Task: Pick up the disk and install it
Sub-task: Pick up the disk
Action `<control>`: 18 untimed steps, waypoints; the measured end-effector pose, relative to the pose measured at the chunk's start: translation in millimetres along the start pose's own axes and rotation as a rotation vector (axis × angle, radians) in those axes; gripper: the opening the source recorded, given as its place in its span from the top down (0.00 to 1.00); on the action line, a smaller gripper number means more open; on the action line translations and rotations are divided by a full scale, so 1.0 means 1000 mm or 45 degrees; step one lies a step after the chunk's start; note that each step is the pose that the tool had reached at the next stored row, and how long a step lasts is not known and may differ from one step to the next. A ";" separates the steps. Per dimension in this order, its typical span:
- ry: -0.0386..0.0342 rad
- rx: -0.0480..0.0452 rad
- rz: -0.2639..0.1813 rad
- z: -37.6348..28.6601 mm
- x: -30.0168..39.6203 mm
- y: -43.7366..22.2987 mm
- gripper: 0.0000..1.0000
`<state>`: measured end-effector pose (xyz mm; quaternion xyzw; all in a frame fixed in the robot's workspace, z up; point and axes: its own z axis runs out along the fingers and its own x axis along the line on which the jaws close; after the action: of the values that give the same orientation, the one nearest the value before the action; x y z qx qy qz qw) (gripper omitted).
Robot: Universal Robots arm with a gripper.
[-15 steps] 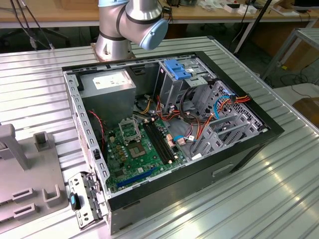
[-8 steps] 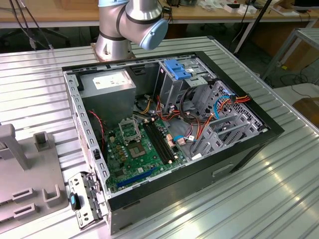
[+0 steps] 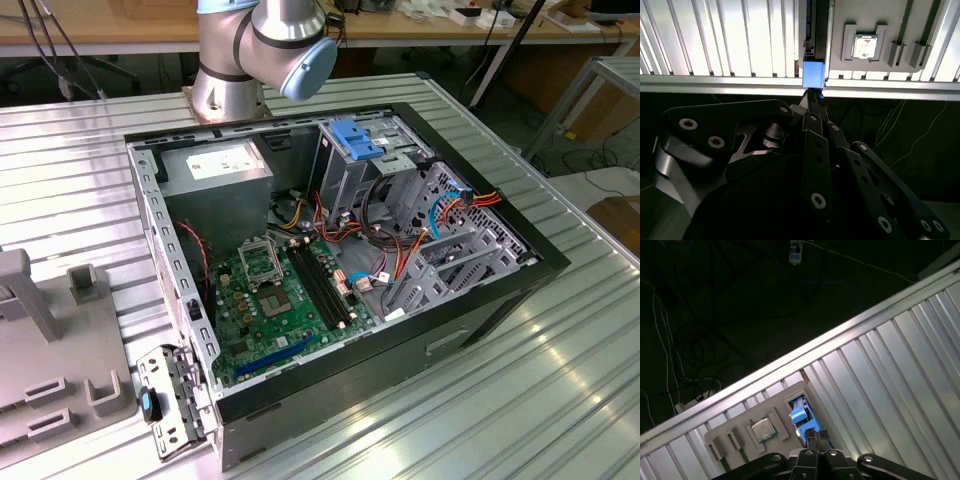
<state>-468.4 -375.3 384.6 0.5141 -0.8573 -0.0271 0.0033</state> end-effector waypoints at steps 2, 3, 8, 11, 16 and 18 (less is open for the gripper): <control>0.0032 -0.001 -0.064 0.0000 0.0000 0.0000 0.89; 0.0049 -0.002 -0.098 0.0000 0.0001 0.0000 0.89; 0.0093 -0.004 -0.187 0.0000 0.0003 -0.0002 0.89; 0.0119 -0.005 -0.237 -0.0001 0.0005 -0.0003 0.89; 0.0145 -0.006 -0.290 0.0000 0.0007 -0.0004 0.89; 0.0155 -0.007 -0.314 0.0000 0.0008 -0.0004 0.89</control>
<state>-468.4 -376.2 384.6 0.6158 -0.7874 -0.0265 0.0065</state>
